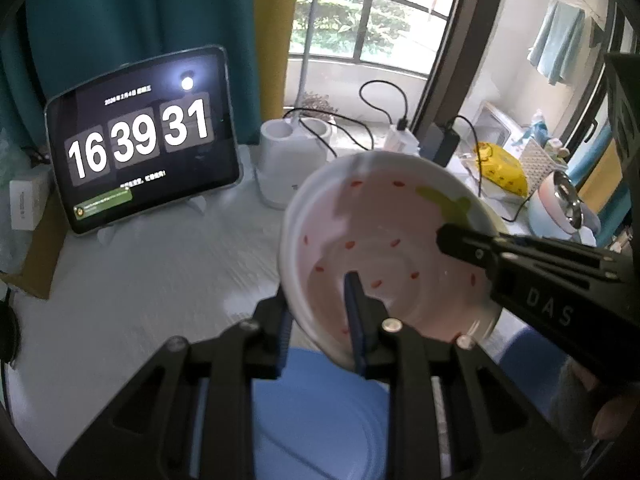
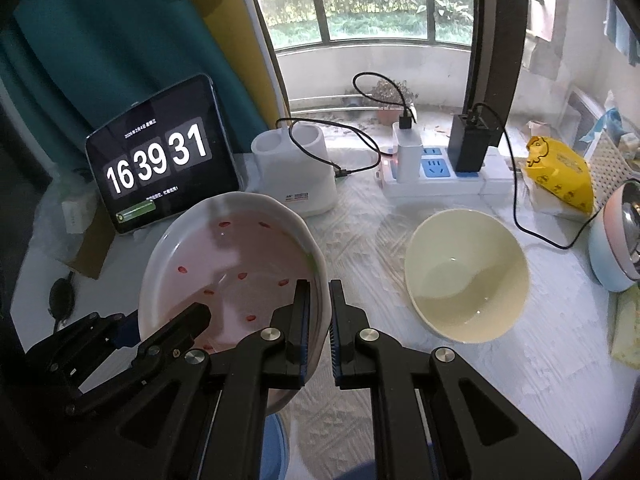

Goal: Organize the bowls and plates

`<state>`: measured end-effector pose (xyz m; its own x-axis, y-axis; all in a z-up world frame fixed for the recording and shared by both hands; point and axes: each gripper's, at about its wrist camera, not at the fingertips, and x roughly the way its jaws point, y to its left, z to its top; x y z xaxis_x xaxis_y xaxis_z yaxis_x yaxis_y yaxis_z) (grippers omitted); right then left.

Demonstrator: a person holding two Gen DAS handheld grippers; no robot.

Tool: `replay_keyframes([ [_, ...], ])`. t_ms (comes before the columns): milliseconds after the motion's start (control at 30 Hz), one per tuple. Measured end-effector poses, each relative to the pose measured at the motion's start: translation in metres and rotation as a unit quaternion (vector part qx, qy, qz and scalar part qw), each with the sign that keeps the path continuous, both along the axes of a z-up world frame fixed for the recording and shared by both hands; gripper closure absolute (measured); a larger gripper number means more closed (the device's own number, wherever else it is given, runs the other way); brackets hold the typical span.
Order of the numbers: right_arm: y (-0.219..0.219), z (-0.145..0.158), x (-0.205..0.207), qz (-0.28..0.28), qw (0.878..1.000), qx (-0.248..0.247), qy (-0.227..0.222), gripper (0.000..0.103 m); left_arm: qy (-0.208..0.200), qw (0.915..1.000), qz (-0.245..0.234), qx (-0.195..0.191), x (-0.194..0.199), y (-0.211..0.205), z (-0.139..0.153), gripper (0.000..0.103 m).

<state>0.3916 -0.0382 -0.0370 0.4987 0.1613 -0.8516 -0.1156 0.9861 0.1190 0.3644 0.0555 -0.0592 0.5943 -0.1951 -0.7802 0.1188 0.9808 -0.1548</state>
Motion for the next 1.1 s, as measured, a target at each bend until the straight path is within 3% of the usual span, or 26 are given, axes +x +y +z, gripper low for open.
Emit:
replay_keyframes([
  [600, -0.039, 0.028, -0.057, -0.014, 1.000, 0.004, -0.020, 0.094, -0.010, 0.9996, -0.025, -0.011, -0.051, -0.042, 0.024, 0.078],
  [1100, -0.097, 0.026, -0.108, -0.038, 0.999, 0.016, -0.022, 0.093, -0.005, 0.9984, -0.055, -0.015, -0.088, -0.095, 0.021, 0.078],
])
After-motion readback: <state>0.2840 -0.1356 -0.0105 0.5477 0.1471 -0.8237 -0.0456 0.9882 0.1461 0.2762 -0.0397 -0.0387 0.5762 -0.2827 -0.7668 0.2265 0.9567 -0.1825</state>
